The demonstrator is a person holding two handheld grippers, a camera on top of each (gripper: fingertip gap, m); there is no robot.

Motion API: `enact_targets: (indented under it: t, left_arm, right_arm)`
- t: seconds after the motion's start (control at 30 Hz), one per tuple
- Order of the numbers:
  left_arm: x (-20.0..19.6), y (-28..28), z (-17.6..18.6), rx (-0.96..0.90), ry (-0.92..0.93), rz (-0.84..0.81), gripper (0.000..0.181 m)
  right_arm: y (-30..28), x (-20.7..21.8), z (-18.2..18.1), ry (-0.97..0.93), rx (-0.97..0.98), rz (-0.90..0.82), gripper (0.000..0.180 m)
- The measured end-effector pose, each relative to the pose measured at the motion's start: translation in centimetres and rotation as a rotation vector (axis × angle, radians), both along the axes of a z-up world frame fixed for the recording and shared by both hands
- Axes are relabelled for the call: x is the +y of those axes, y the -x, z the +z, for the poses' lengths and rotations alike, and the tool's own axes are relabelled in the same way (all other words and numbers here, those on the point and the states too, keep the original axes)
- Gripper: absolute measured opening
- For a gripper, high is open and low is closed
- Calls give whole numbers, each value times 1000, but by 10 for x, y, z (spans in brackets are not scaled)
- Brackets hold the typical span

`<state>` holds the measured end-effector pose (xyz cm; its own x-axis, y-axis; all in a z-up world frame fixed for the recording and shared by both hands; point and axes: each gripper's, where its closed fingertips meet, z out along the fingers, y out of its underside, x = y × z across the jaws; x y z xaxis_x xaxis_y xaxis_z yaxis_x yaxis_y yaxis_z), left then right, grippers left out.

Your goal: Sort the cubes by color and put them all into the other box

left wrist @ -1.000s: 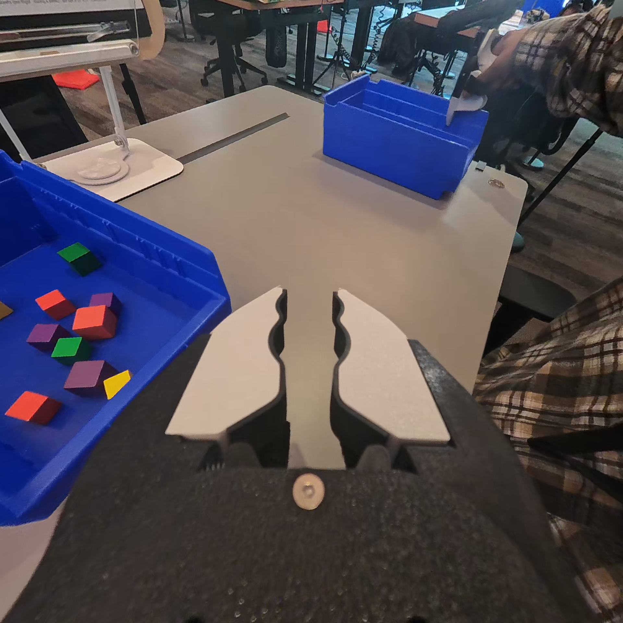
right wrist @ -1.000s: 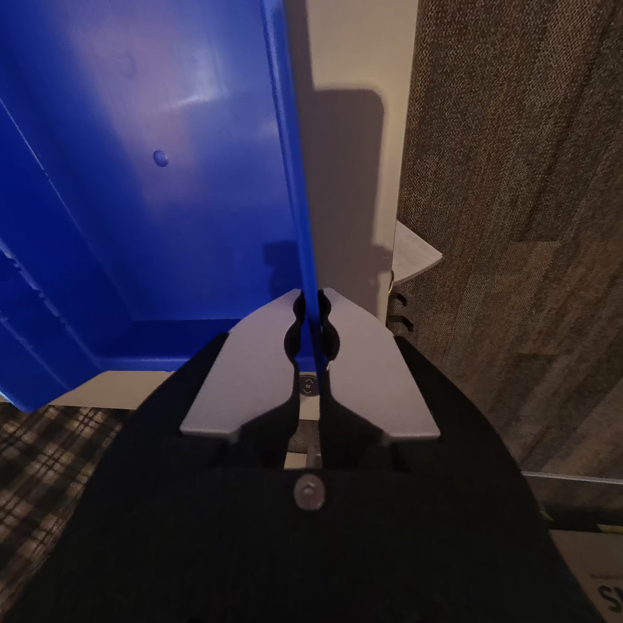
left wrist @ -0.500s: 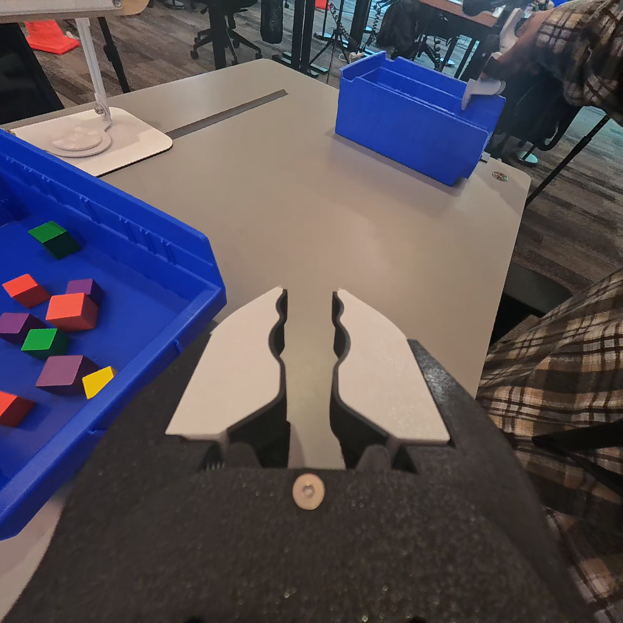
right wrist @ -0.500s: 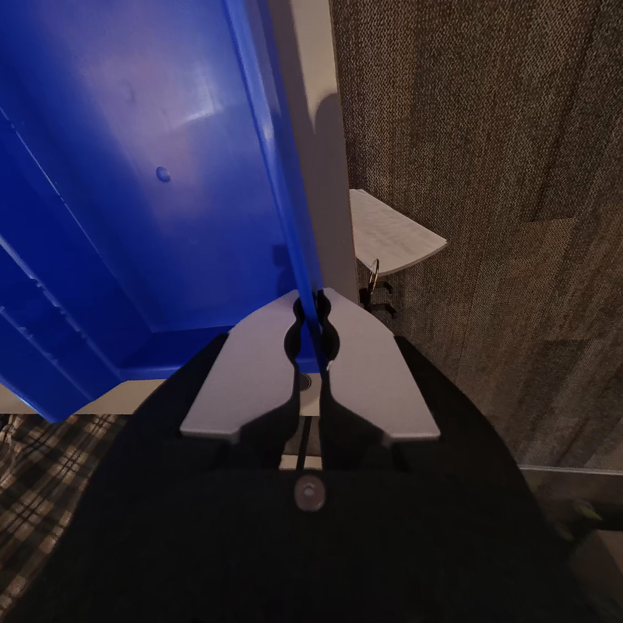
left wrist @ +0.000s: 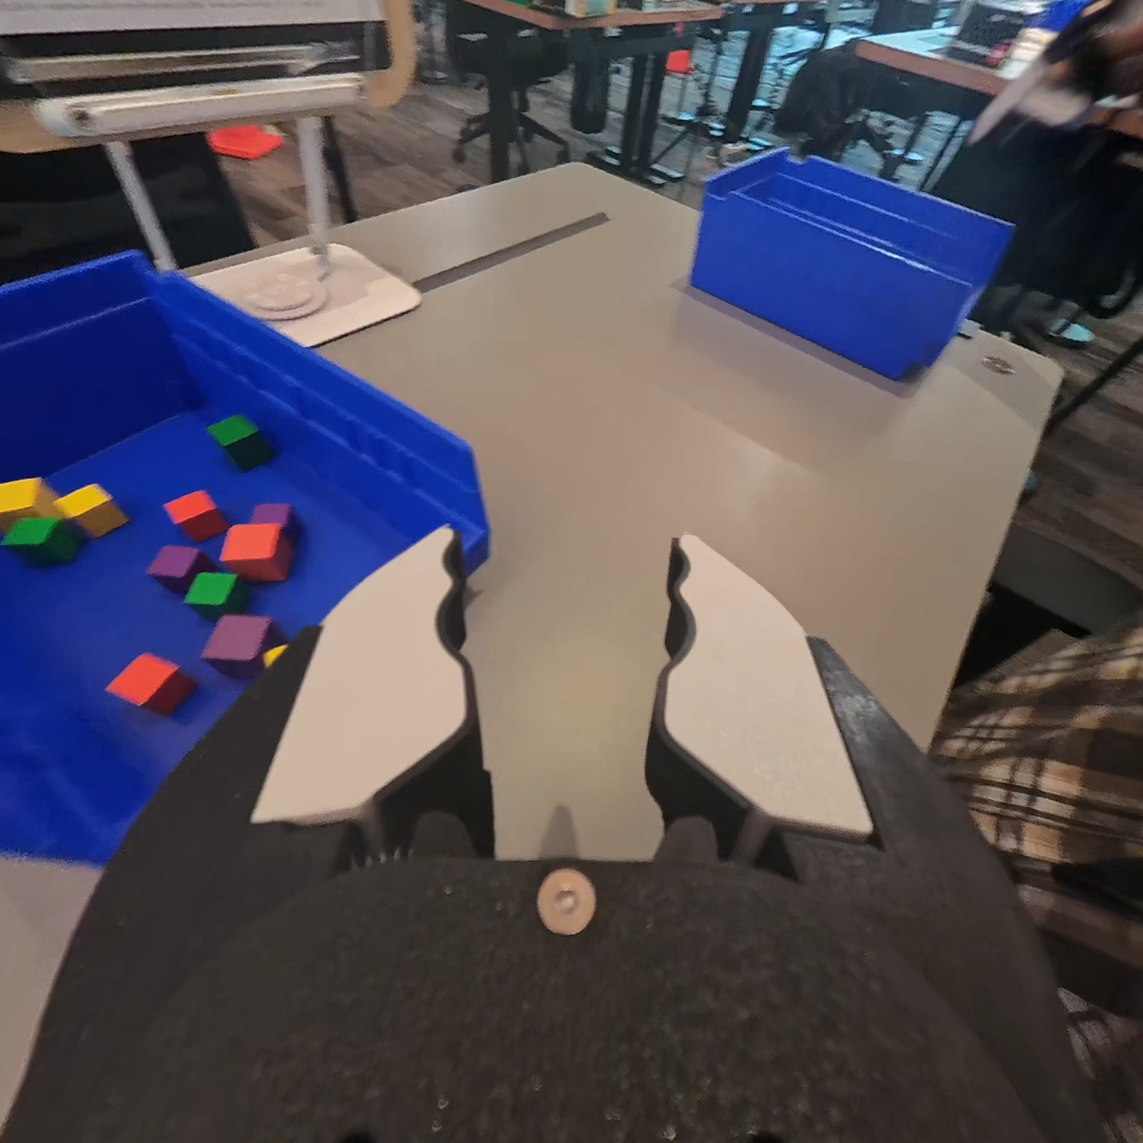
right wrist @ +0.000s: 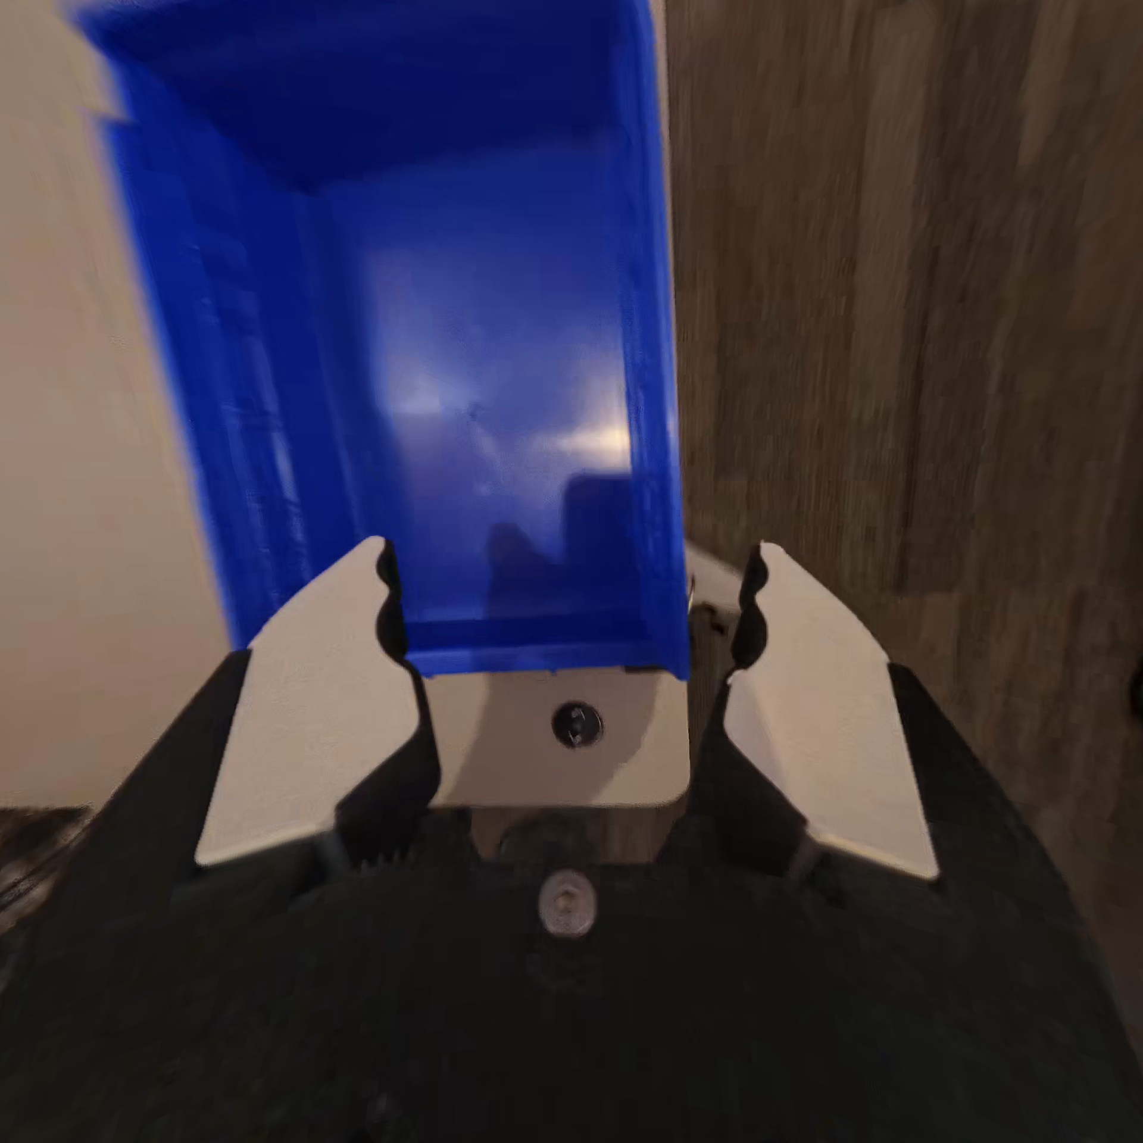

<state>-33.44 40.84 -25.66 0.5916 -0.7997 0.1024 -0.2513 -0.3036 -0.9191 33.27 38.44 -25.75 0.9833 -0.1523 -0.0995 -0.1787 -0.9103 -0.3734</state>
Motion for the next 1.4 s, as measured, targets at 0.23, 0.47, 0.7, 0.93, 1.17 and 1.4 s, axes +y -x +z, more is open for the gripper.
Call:
enact_targets:
  t: [0.23, 0.47, 0.7, 0.93, 1.17, 1.4]
  left_arm:
    - [35, 87, 22, 127, -41, 341, 71]
    - [93, 141, -1, 345, 202, 505, 64]
    - [139, 142, -45, 435, 451, 517, 59]
    - [164, 174, -93, 742, 623, 616, 53]
    - [156, 155, -108, 641, 822, 538, 9]
    - [121, 195, -108, 569, 854, 566, 6]
  right_arm:
    - [204, 25, 102, -677, -61, 418, 88]
    - [400, 61, 30, -1012, 68, 868, 85]
    - [430, 118, -41, -1075, 3, 957, 77]
    - [430, 104, -60, -1071, -7, 1000, 66]
    - [434, 99, -61, -1056, 21, 1034, 60]
    - [439, 94, -61, -1045, 61, 1048, 56]
